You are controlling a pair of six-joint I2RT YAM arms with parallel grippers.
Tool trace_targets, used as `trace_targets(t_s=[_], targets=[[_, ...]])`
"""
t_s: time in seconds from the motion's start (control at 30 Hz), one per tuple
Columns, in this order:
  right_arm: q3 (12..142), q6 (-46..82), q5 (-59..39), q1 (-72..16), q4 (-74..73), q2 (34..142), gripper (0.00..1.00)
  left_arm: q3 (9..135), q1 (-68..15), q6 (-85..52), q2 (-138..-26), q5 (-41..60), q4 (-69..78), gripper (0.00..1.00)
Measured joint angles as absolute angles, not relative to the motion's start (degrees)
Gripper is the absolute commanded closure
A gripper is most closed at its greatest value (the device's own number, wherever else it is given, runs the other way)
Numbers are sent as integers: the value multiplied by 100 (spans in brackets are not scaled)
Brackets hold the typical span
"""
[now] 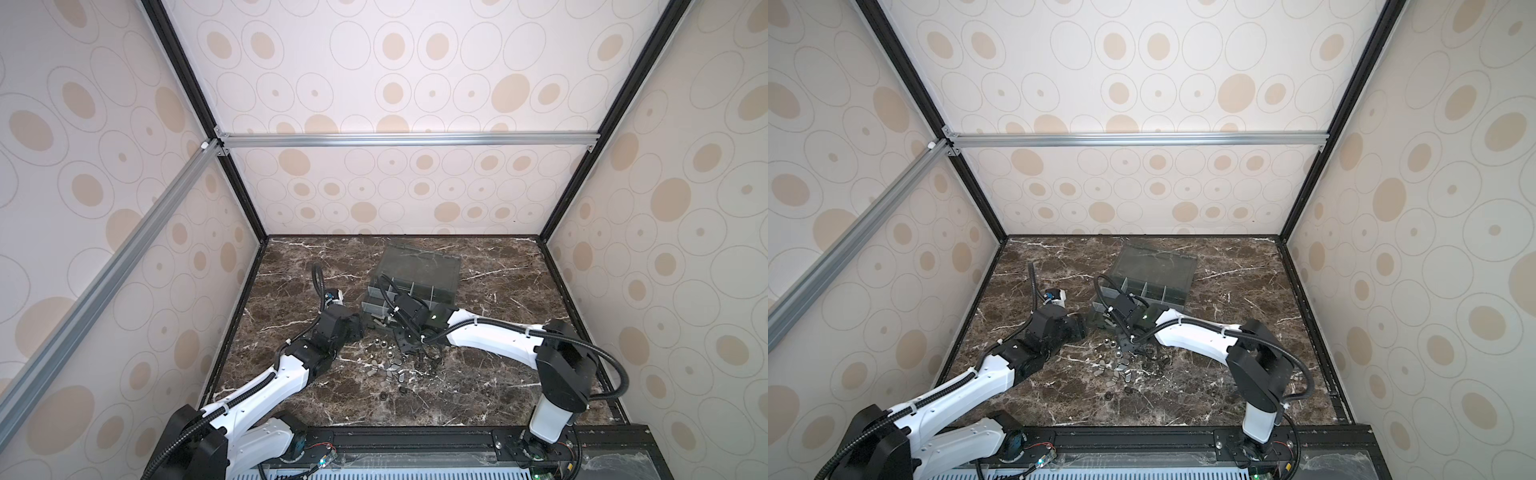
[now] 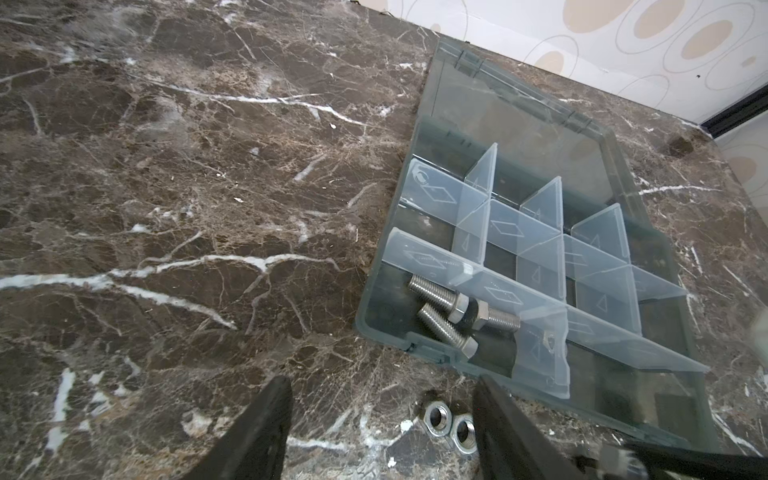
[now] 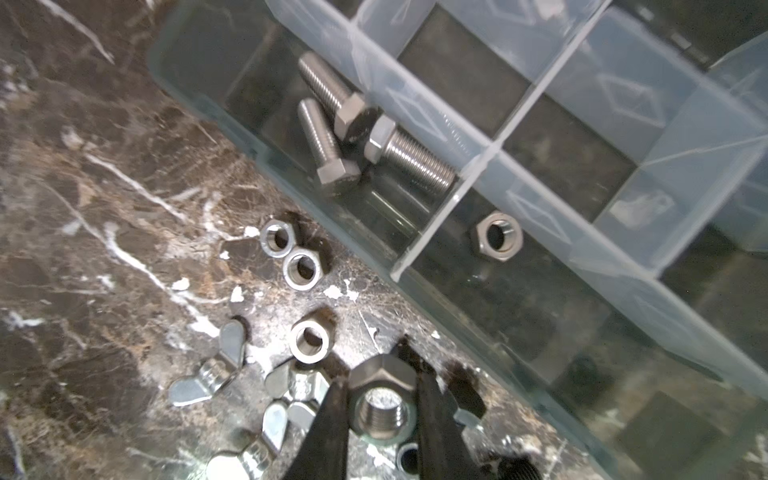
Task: Sort the screws and nuts into containers
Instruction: 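Lower the right gripper and close it on the silver hex nut, then carry the hex nut into the box compartment and open the right gripper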
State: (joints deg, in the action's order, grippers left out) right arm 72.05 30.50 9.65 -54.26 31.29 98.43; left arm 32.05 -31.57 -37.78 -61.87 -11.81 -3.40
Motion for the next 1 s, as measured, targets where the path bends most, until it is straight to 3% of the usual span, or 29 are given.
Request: trace_targets(t_s=[0.53,0.73,1.0], targets=[[6932,3015,1227,-4681,2993,9585,74,3063,-3157,-4036,-6248,-878,-213,31],[6875,3041,1157,-4633,2926,9852,63,3017,-3157,-4080,-6289,-819,-191,31],[6805,3072,1164,-4628,2897,9865,59,3013,-3157,-4077,-6477,-718,-167,31]])
